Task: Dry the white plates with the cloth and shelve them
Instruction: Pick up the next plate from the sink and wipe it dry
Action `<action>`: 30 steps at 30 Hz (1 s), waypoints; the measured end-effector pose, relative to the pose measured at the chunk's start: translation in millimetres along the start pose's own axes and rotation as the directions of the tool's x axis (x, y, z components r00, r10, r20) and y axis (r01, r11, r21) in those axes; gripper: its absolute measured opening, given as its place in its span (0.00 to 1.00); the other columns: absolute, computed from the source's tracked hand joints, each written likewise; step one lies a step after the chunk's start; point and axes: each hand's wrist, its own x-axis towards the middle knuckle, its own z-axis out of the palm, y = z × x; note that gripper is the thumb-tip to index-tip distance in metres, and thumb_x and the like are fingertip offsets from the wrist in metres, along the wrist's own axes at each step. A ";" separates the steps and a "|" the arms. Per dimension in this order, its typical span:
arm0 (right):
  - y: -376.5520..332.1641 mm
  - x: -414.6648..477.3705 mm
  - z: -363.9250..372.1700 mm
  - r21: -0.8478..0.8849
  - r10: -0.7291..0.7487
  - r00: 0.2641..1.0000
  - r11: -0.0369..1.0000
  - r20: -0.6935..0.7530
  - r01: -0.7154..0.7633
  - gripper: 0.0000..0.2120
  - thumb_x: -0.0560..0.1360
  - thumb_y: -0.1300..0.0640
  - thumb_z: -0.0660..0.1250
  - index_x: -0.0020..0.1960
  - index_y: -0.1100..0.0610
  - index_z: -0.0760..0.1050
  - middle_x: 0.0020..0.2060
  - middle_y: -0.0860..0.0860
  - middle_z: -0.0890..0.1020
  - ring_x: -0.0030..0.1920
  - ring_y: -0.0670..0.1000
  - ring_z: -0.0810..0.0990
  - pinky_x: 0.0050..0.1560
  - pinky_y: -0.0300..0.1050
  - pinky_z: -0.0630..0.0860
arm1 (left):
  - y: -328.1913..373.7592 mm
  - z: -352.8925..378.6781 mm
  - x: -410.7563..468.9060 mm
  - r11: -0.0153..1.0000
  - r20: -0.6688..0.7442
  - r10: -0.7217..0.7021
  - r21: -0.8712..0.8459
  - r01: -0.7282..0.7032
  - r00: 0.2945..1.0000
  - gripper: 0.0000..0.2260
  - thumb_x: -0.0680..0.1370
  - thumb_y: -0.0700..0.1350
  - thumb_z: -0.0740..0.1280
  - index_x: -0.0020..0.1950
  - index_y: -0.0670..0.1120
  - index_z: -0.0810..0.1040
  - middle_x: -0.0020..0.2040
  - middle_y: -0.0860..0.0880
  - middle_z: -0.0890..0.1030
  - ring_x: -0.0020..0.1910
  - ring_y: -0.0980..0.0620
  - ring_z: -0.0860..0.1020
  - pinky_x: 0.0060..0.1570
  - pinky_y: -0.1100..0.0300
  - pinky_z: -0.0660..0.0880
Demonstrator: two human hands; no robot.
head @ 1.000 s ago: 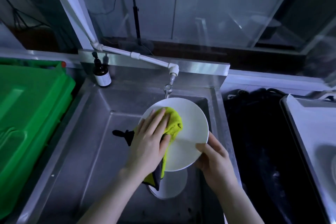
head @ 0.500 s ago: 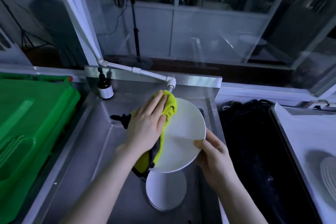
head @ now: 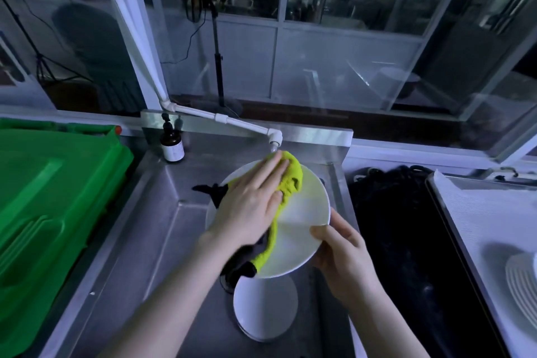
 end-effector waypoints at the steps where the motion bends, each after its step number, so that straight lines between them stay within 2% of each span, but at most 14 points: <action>1: -3.8 -0.7 -1.3 -0.028 -0.029 0.999 0.999 -0.021 0.028 0.21 0.76 0.70 0.59 0.61 0.54 0.82 0.48 0.60 0.70 0.48 0.60 0.65 0.40 0.50 0.81 | -7.2 -3.5 1.7 0.999 -0.013 -0.027 0.035 0.028 1.000 0.23 0.83 0.43 0.59 0.78 0.44 0.62 0.80 0.50 0.56 0.77 0.49 0.61 0.70 0.49 0.64; 3: -14.6 -2.4 -5.0 -0.065 -0.096 0.994 0.994 -0.050 0.093 0.22 0.77 0.71 0.58 0.61 0.54 0.82 0.44 0.58 0.76 0.41 0.58 0.72 0.38 0.48 0.80 | -15.8 -7.4 -5.7 0.996 -0.031 -0.036 0.080 0.039 0.999 0.22 0.83 0.44 0.59 0.77 0.44 0.63 0.79 0.50 0.57 0.77 0.48 0.62 0.70 0.48 0.66; 4: -20.5 -2.8 -7.5 -0.057 -0.125 0.990 0.991 -0.061 0.121 0.22 0.76 0.72 0.58 0.62 0.55 0.81 0.40 0.54 0.79 0.37 0.53 0.76 0.34 0.44 0.79 | -16.4 -8.4 -13.4 0.996 -0.041 -0.025 0.080 0.028 0.999 0.22 0.82 0.44 0.59 0.77 0.44 0.64 0.79 0.50 0.58 0.76 0.48 0.63 0.69 0.48 0.67; 5: -25.4 -2.6 -9.6 -0.035 -0.143 0.987 0.989 -0.072 0.141 0.23 0.76 0.73 0.57 0.63 0.57 0.80 0.37 0.51 0.80 0.33 0.47 0.77 0.30 0.40 0.76 | -14.2 -8.4 -22.8 0.997 -0.049 -0.011 0.069 0.014 0.999 0.22 0.82 0.45 0.58 0.76 0.44 0.65 0.79 0.50 0.60 0.75 0.48 0.66 0.68 0.48 0.69; 7: -30.2 -2.2 -11.9 0.002 -0.154 0.985 0.988 -0.080 0.155 0.22 0.76 0.74 0.56 0.65 0.61 0.78 0.33 0.47 0.79 0.28 0.43 0.76 0.27 0.35 0.73 | -1.2 -4.5 -41.9 0.999 -0.056 0.035 0.039 -0.033 0.998 0.23 0.81 0.47 0.56 0.76 0.46 0.66 0.79 0.51 0.60 0.72 0.48 0.69 0.66 0.50 0.70; 9: -28.1 -3.4 -10.0 0.013 -0.149 0.988 0.989 -0.051 0.150 0.21 0.76 0.74 0.56 0.64 0.61 0.78 0.34 0.49 0.81 0.30 0.44 0.78 0.29 0.37 0.76 | 20.1 4.2 -54.0 0.996 -0.055 0.092 -0.005 -0.093 0.994 0.24 0.80 0.47 0.56 0.77 0.47 0.65 0.80 0.52 0.58 0.74 0.49 0.67 0.66 0.51 0.69; 11: -22.4 -6.6 -4.2 -0.001 -0.119 0.993 0.993 -0.025 0.119 0.18 0.76 0.70 0.60 0.62 0.59 0.79 0.41 0.55 0.83 0.37 0.50 0.82 0.35 0.46 0.81 | 37.7 11.9 -53.5 0.991 -0.061 0.125 -0.049 -0.128 0.990 0.24 0.80 0.46 0.57 0.77 0.48 0.64 0.80 0.53 0.57 0.76 0.51 0.63 0.67 0.50 0.68; 14: -8.9 -11.0 -0.6 -0.022 -0.050 0.998 0.999 -0.027 0.050 0.18 0.73 0.64 0.65 0.62 0.55 0.80 0.48 0.62 0.80 0.46 0.60 0.77 0.47 0.58 0.79 | 39.9 14.2 -31.7 0.984 -0.038 0.162 -0.073 -0.164 0.986 0.24 0.81 0.47 0.56 0.78 0.50 0.63 0.80 0.55 0.56 0.77 0.51 0.60 0.70 0.50 0.65; 17: -2.0 -14.1 -2.7 -0.019 -0.005 0.999 1.000 -0.039 0.005 0.20 0.76 0.69 0.60 0.60 0.54 0.82 0.47 0.62 0.75 0.48 0.60 0.69 0.45 0.53 0.79 | 21.5 11.4 -7.5 0.989 0.023 0.136 -0.056 -0.135 0.990 0.24 0.82 0.47 0.57 0.79 0.49 0.61 0.80 0.53 0.54 0.78 0.50 0.58 0.72 0.48 0.63; 19: -4.3 -15.2 -5.5 -0.026 -0.033 0.998 0.999 -0.048 0.032 0.21 0.76 0.70 0.60 0.60 0.53 0.82 0.46 0.60 0.78 0.44 0.59 0.74 0.41 0.49 0.80 | 5.9 6.3 0.6 0.997 0.005 0.070 -0.016 -0.070 0.998 0.23 0.83 0.46 0.59 0.78 0.46 0.62 0.80 0.50 0.56 0.77 0.48 0.60 0.71 0.48 0.64; 21: -11.9 -14.9 -9.4 -0.034 -0.086 0.994 0.996 -0.060 0.084 0.22 0.76 0.71 0.59 0.62 0.54 0.81 0.45 0.54 0.83 0.40 0.50 0.80 0.36 0.45 0.80 | -6.6 2.8 -2.2 0.999 -0.042 0.018 0.039 -0.017 0.999 0.23 0.82 0.46 0.62 0.77 0.44 0.64 0.79 0.48 0.58 0.76 0.46 0.64 0.70 0.47 0.66; 24: -22.6 -11.9 -16.9 -0.012 -0.132 0.987 0.991 -0.092 0.131 0.24 0.75 0.73 0.58 0.64 0.56 0.80 0.38 0.49 0.83 0.32 0.43 0.79 0.30 0.38 0.76 | -7.7 5.0 -22.7 0.999 -0.089 -0.002 0.047 0.006 0.996 0.23 0.81 0.47 0.61 0.76 0.44 0.66 0.79 0.48 0.60 0.75 0.46 0.65 0.68 0.46 0.68; 28: -19.6 -10.4 -15.2 0.012 -0.111 0.992 0.994 -0.055 0.112 0.21 0.75 0.72 0.58 0.61 0.57 0.81 0.36 0.51 0.82 0.31 0.45 0.79 0.31 0.41 0.78 | 24.5 16.3 -48.2 0.990 -0.070 0.118 -0.063 -0.123 0.991 0.26 0.79 0.47 0.57 0.78 0.46 0.63 0.80 0.50 0.57 0.77 0.48 0.60 0.70 0.46 0.65; 30: -13.1 -11.6 -8.8 -0.005 -0.075 0.997 0.997 -0.020 0.075 0.16 0.74 0.68 0.63 0.59 0.57 0.81 0.42 0.57 0.82 0.39 0.52 0.81 0.38 0.48 0.82 | 37.8 20.4 -47.6 0.978 -0.058 0.169 -0.114 -0.174 0.984 0.27 0.78 0.45 0.56 0.78 0.47 0.62 0.81 0.51 0.55 0.78 0.49 0.58 0.71 0.46 0.64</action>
